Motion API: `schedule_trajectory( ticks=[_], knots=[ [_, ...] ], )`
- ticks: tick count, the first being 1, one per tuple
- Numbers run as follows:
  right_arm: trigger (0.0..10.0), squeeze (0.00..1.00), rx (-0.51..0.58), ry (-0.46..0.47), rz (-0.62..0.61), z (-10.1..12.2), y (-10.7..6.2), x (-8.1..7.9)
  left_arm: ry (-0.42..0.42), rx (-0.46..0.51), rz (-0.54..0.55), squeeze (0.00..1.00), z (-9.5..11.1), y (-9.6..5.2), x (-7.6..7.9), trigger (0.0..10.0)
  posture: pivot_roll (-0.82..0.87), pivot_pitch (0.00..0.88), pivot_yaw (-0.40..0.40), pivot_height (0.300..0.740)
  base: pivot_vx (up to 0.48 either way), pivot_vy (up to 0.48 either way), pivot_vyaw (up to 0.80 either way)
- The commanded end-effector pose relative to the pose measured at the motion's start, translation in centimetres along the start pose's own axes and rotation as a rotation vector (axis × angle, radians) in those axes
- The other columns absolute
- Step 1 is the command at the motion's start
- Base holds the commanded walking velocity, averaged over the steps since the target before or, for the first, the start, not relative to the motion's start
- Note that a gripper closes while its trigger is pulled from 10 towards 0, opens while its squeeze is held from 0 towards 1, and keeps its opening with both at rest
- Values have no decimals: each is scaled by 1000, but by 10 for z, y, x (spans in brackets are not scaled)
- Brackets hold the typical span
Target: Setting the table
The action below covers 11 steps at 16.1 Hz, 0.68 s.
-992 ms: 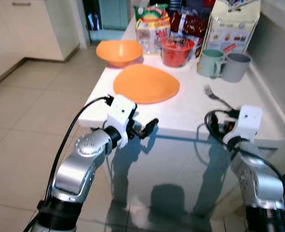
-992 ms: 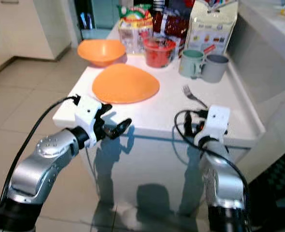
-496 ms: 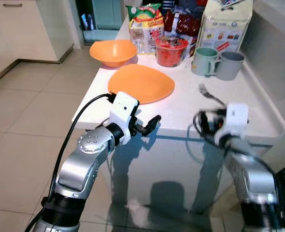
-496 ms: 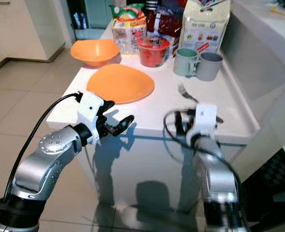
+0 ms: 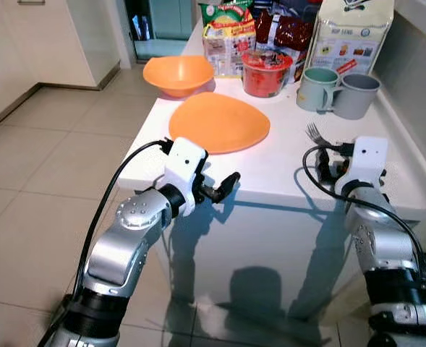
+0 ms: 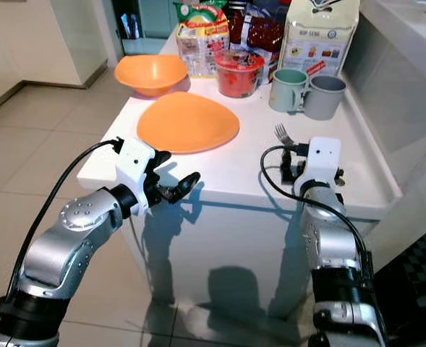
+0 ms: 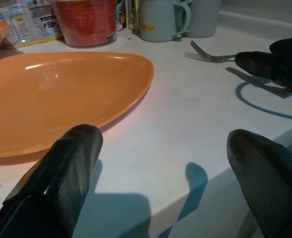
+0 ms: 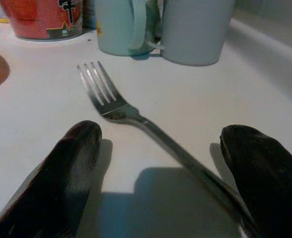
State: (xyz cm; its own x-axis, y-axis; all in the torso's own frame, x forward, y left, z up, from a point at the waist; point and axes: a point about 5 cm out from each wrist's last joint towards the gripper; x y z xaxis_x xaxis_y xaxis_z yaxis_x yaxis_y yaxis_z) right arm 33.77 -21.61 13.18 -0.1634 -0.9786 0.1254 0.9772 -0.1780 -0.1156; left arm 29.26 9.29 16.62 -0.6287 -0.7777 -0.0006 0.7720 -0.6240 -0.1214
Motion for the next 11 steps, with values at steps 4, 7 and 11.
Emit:
schedule_trajectory(
  ticks=[4, 7, 11],
  knots=[
    [10000, 0, -162, 11, 15, -35, 2, -2, 12, 4, 1, 0, 4, -2, -1, 10000, 45, 31, 30, 740, 0, 0, 0],
    [10000, 0, -243, 42, 117, -54, -10, -24, 12, 3, 4, 0, 5, -2, -2, 10000, 44, 41, 31, 740, 0, 0, 0],
    [10000, 0, -293, 63, 244, -62, -28, -46, 10, 3, 5, 0, 5, -3, -1, 10000, 42, 50, 26, 740, 0, 0, 0]
  ],
)
Point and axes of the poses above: a point about 5 cm out from each wrist's last joint towards the gripper, its own y axis pointing out of the wrist towards the gripper, its own z axis along the axis of the wrist's last joint, x = y × z, and after that the axes turned 3 degrees about -y, right-handed
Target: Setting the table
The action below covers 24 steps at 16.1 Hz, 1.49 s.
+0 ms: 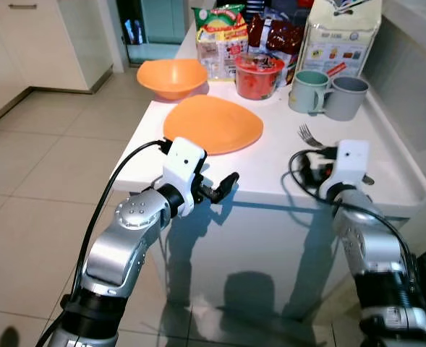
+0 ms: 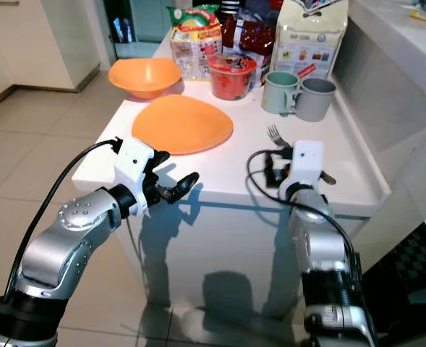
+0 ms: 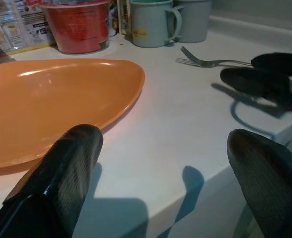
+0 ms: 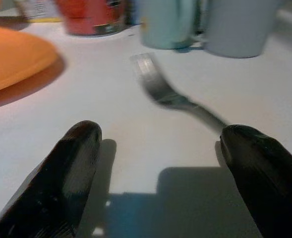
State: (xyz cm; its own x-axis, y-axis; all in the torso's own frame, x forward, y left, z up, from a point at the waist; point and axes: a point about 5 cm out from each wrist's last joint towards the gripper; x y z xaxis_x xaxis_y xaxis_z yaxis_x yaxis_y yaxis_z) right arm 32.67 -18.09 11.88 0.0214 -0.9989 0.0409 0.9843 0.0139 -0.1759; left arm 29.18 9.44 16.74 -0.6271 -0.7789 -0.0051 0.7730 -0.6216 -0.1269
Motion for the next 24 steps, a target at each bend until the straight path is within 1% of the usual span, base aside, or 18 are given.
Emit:
schedule_trajectory(
  ticks=[1, 2, 3, 4, 5, 6, 8, 11, 14, 15, 16, 18, 20, 21, 22, 23, 24],
  knots=[
    [10000, 0, -254, 38, 95, -53, -14, -20, 5, 8, 4, 0, 4, -1, -1, 10000, 41, 51, 22, 740, 0, 0, 0],
    [10000, 0, -257, 39, 140, -52, -21, -29, 5, 8, 6, 0, 4, -2, -1, 10000, 41, 51, 21, 740, 0, 0, 0],
    [10000, 0, -257, 40, 148, -52, -23, -31, 4, 8, 8, 0, 4, -2, -1, 10000, 41, 52, 20, 740, 0, 0, 0],
    [10000, 0, -239, 23, 153, -49, -25, -32, 4, 10, 9, 0, 4, -2, -1, 10000, 42, 52, 18, 740, 0, 0, 0],
    [10000, 0, -202, -7, 149, -43, -24, -31, 4, 11, 10, 0, 4, -1, -1, 10000, 40, 51, 19, 740, 0, 0, 0],
    [10000, 0, -124, -42, 120, -29, -21, -26, 5, 12, 12, 0, 5, -1, -1, 10000, 39, 49, 17, 740, 0, 0, 0],
    [10000, 0, -64, -44, 88, -11, -16, -21, 5, 14, 13, 0, 5, 0, -1, 10000, 39, 44, 15, 740, 0, 0, 0],
    [10000, 0, -47, -45, 55, -3, -11, -13, 8, 16, 14, 0, 5, 0, -1, 10000, 41, 40, 14, 740, 0, 0, 0],
    [10000, 0, 10, -28, 40, 11, -9, -13, 12, 15, 18, 0, 5, -2, -3, 10000, 51, 22, 10, 740, 0, 0, 0],
    [10000, 0, 24, -29, 39, 17, -10, -12, 13, 15, 18, 0, 5, -2, -3, 10000, 49, 20, 9, 740, 0, 0, 0],
    [10000, 0, 53, -46, 33, 36, -13, -9, 14, 13, 17, 0, 4, -1, -2, 10000, 42, 10, 5, 740, 0, 0, 0],
    [10000, 0, 39, -48, 11, 42, -15, -3, 14, 12, 15, 0, 3, -1, -2, 10000, 38, 3, 4, 740, 0, 0, 0],
    [10000, 0, 9, -11, -10, 53, -17, 5, 14, 13, 11, 0, 2, 0, -1, 10000, 27, 0, 2, 740, 0, 0, 0],
    [10000, 0, -1, 33, -11, 59, -16, 5, 13, 13, 8, 0, 2, 1, -1, 10000, 24, 0, 2, 740, 0, 0, 0],
    [10000, 0, -18, 53, -12, 60, -15, 5, 13, 13, 6, 0, 1, 1, 0, 10000, 24, 0, 3, 740, 0, 0, 0],
    [10000, 0, -71, 94, -35, 58, -10, 7, 14, 13, 0, 0, 1, 1, 1, 10000, 25, 0, 1, 740, 0, 0, 0],
    [10000, 0, -106, 97, -64, 55, -6, 10, 16, 13, -1, 0, 1, 1, 1, 10000, 31, 0, 0, 740, 0, 0, 0]
  ],
)
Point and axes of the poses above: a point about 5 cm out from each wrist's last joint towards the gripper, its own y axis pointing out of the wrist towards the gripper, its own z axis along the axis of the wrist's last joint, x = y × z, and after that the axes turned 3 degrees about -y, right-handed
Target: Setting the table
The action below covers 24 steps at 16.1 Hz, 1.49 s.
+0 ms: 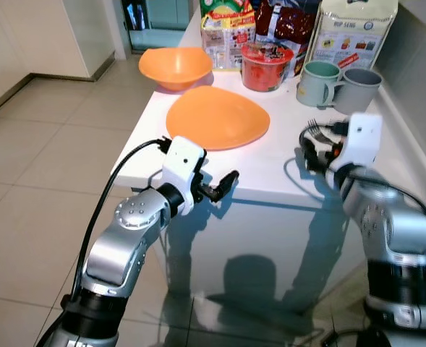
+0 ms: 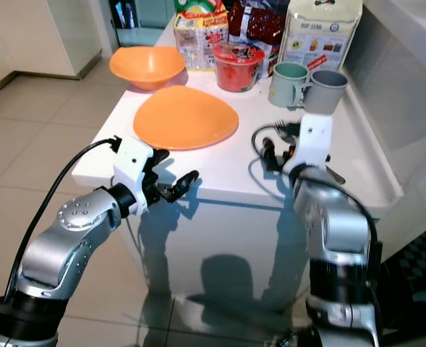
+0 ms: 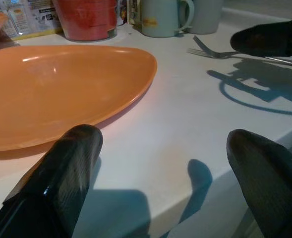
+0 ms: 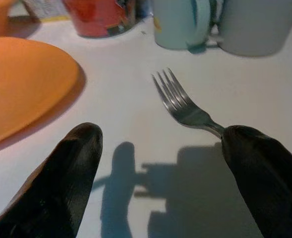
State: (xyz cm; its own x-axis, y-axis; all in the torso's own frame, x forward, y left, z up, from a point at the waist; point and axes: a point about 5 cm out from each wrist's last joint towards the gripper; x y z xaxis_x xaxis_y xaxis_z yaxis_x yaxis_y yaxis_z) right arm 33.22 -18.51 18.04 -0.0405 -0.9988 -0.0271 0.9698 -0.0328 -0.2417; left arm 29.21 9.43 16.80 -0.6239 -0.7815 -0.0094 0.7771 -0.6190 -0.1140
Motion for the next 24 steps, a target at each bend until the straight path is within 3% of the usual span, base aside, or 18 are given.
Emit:
schedule_trajectory(
  ticks=[1, 4, 10, 15, 19, 22, 23, 24],
  knots=[
    [10000, 0, -60, 7, -49, -11, 6, 9, 14, 2, -4, 0, 2, 1, 0, 10000, 36, 0, 1, 740, 0, 0, 0],
    [10000, 0, -94, 25, -118, -20, 21, 21, 15, -5, -1, 0, 1, -3, 0, 10000, 49, 0, 8, 740, 0, 0, 0],
    [10000, 0, -140, 46, -143, -32, 38, 21, 12, -35, 7, 0, -3, -15, 1, 10000, 86, 48, 15, 740, 0, 0, 0],
    [10000, 0, -146, 58, -94, -36, 45, -3, 9, -60, 22, 0, -5, -23, -1, 10000, 100, 89, 10, 740, 0, 0, 0],
    [10000, 0, -150, 60, -55, -38, 44, -14, 3, -64, 29, 0, -5, -24, 1, 10000, 97, 89, 1, 740, 0, 0, 0],
    [10000, 0, -161, 33, -74, -41, 43, -12, -1, -65, 27, 0, -6, -24, 2, 10000, 97, 87, 3, 740, 0, 0, 0],
    [10000, 906, -165, 37, -64, -43, 42, -12, -1, -65, 26, 0, -6, -24, 2, 10000, 98, 87, 3, 740, 0, 0, 0],
    [10000, 1000, -165, 43, -60, -44, 42, -13, 0, -66, 26, 0, -6, -24, 2, 10000, 101, 83, 5, 740, 0, 0, 0]
  ],
)
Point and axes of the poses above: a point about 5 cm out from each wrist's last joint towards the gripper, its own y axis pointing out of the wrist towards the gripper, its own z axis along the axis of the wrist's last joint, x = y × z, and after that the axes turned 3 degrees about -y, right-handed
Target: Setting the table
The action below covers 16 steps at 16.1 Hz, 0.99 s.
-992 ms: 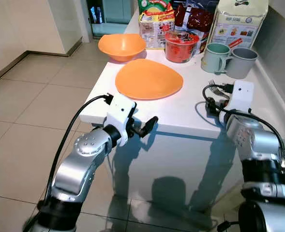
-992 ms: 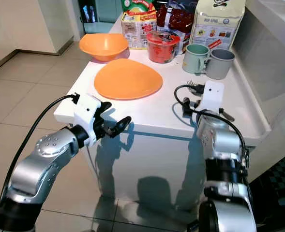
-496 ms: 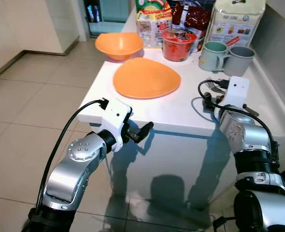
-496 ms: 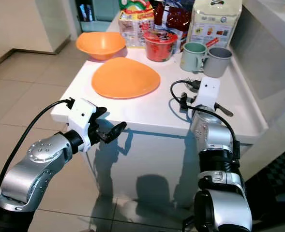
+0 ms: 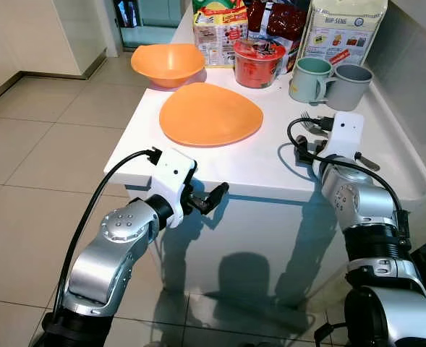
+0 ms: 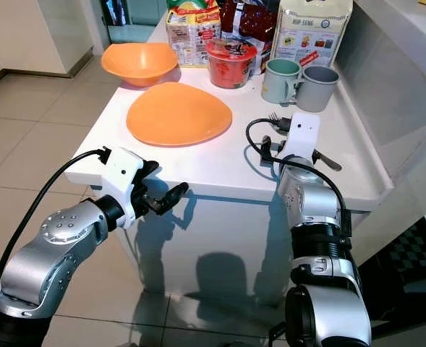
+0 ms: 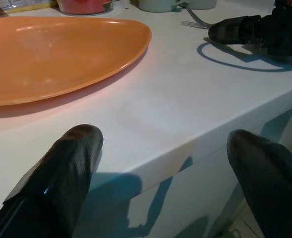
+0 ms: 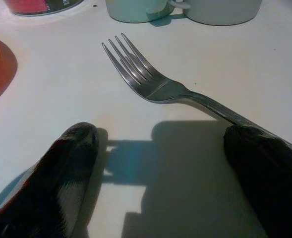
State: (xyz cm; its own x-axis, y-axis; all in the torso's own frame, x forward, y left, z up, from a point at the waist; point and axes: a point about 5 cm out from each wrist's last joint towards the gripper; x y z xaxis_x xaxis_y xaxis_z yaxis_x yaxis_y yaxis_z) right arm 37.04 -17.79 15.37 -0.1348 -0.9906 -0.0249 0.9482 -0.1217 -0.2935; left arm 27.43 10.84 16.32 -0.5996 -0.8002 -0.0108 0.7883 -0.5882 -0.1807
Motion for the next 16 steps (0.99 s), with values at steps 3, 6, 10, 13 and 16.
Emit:
schedule_trajectory(
  ticks=[3, 6, 10, 13, 16],
  knots=[
    [10000, 1000, -95, 39, 28, -23, -1, -7, 8, 0, 0, 0, 2, -2, 0, 10000, 104, 82, 1, 740, 0, 0, 0],
    [10000, 1000, -74, 43, 39, -16, -3, -11, 7, 0, 3, 0, 1, -2, 0, 10000, 103, 79, -5, 740, 0, 0, 0],
    [10000, 180, -123, 37, -26, -22, 0, -2, 5, 2, 1, 0, 2, -1, 1, 10000, 101, 79, -5, 740, 0, 0, 0],
    [7529, 0, -104, 39, -35, -20, -1, -1, 5, 3, 1, 0, 2, -1, 1, 10000, 101, 80, -5, 740, 0, 0, 0],
    [0, 0, -77, 64, -23, -14, -2, -5, 5, 3, 2, 0, 2, -1, 1, 10000, 101, 82, -8, 740, 0, 0, 0]
  ],
)
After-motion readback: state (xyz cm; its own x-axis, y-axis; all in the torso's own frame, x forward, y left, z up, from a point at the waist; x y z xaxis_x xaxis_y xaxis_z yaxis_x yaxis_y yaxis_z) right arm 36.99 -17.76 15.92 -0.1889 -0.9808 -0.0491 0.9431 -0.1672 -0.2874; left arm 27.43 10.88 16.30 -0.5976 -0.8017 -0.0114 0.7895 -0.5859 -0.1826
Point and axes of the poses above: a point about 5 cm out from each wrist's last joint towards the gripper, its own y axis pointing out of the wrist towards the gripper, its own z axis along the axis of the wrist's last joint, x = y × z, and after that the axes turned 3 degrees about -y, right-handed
